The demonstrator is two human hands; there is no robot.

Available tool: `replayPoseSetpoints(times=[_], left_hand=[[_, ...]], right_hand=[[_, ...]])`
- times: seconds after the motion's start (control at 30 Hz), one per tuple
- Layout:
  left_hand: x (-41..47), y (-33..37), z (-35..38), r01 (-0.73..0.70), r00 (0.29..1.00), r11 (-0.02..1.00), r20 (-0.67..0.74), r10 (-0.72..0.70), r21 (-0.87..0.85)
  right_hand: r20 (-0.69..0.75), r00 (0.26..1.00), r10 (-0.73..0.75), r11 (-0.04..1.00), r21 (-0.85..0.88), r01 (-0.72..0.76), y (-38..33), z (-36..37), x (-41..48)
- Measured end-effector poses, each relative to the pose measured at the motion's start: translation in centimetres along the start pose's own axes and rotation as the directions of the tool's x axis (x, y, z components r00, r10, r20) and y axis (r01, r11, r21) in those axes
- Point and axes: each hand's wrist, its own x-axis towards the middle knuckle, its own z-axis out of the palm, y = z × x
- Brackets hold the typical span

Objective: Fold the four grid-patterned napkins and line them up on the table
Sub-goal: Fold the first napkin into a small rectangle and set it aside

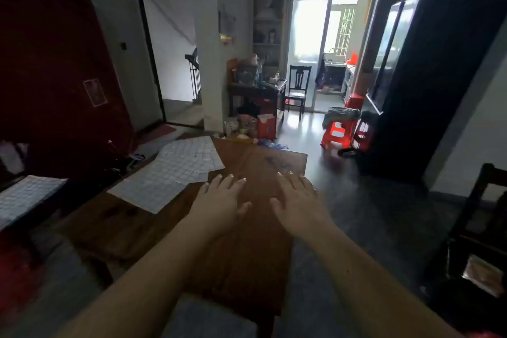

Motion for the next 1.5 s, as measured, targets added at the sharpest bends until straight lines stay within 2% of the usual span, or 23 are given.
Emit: replayPoseSetpoints(times=[0.1,0.2,0.37,0.67,0.97,1.23,1.5], left_hand=[[-0.4,-1.1,-0.6,0.011,1.000,1.000,0.011,-0.011,-0.003],[-0.9,-4.0,-1.2,0.094,0.995,0.995,0.045,-0.093,-0.033],[-2.5,-12.2,-1.5,0.201,0.979,0.979,0.033,-0.201,-0.023],[-8.3,-33.4,-2.1,0.377,0.925,0.925,-0.023,-0.378,-0.052],[-15.4,-58.6,-4.5,0.516,0.854,0.856,-0.082,-0.514,0.012],[-16.9,-72.6,-5.6,0.587,0.808,0.809,-0.047,-0.587,-0.016],[-10.3,-86.5,-4.9,0.614,0.789,0.789,-0.028,-0.614,0.015]], right_hand=[[0.005,1.000,-0.015,1.000,0.001,0.015,-0.7,0.2,0.4],[0.045,0.996,-0.077,0.997,0.024,0.076,-3.4,1.2,1.4],[0.140,0.964,-0.225,0.974,0.071,0.217,-10.4,3.3,3.8],[0.189,0.893,-0.409,0.912,0.062,0.405,-30.1,10.1,6.6],[0.216,0.817,-0.535,0.843,0.191,0.502,-57.3,18.7,9.4],[0.265,0.766,-0.585,0.811,0.203,0.549,-71.6,25.0,13.0],[0.307,0.739,-0.600,0.800,0.217,0.560,-81.3,32.7,22.7]])
